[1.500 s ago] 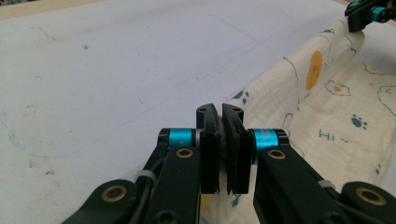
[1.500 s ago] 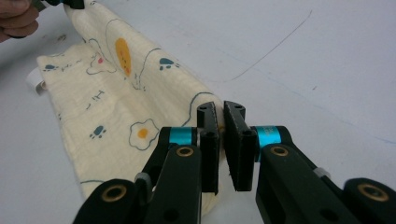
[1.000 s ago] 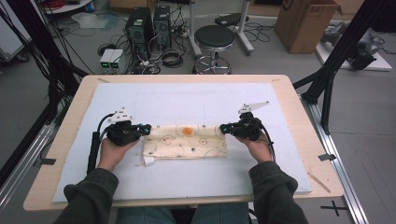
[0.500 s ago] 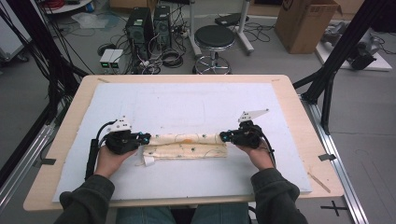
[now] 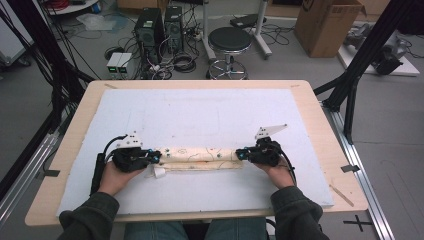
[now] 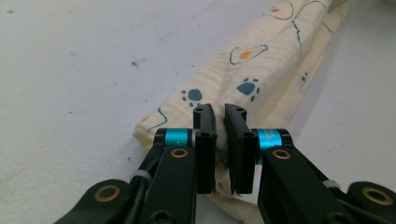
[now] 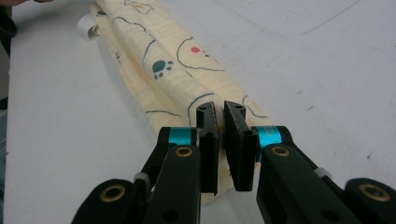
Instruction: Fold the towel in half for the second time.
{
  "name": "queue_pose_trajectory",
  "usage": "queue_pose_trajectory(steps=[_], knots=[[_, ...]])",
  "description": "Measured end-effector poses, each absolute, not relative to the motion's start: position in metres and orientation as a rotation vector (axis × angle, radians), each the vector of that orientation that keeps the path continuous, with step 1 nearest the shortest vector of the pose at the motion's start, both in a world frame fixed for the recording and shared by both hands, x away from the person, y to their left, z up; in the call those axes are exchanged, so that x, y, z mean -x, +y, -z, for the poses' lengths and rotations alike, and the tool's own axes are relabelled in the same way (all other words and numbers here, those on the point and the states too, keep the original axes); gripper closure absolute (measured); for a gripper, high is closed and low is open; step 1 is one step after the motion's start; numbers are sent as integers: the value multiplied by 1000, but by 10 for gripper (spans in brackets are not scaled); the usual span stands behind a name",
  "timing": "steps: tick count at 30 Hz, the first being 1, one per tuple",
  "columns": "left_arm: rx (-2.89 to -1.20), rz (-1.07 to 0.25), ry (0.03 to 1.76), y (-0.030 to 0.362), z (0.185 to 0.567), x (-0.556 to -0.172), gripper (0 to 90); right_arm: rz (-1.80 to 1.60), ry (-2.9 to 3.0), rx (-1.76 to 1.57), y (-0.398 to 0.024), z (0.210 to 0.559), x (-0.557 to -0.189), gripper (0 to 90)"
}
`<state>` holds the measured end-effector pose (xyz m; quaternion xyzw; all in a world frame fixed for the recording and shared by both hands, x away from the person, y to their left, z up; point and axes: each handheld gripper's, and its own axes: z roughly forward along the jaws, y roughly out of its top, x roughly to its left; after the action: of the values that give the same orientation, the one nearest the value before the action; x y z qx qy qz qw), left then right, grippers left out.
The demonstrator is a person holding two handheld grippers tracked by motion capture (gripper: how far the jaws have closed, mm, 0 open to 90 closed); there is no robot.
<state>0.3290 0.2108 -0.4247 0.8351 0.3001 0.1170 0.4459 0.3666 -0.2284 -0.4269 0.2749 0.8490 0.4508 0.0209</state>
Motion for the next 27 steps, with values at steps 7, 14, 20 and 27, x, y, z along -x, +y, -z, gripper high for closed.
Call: queue_pose_trajectory(steps=[7, 14, 20, 27], knots=[[-2110, -283, 719, 207, 425, -323, 808, -1370, 2666, -848, -229, 431, -359, 835], [-2098, -259, 750, 214, 435, -316, 760, -1373, 2674, -857, -230, 435, -355, 818], [-2079, -259, 713, 215, 429, -310, 605, -1439, 2657, -888, -236, 437, -354, 698], [-1998, -266, 703, 217, 411, -307, 447, -1534, 2623, -839, -234, 418, -347, 577]])
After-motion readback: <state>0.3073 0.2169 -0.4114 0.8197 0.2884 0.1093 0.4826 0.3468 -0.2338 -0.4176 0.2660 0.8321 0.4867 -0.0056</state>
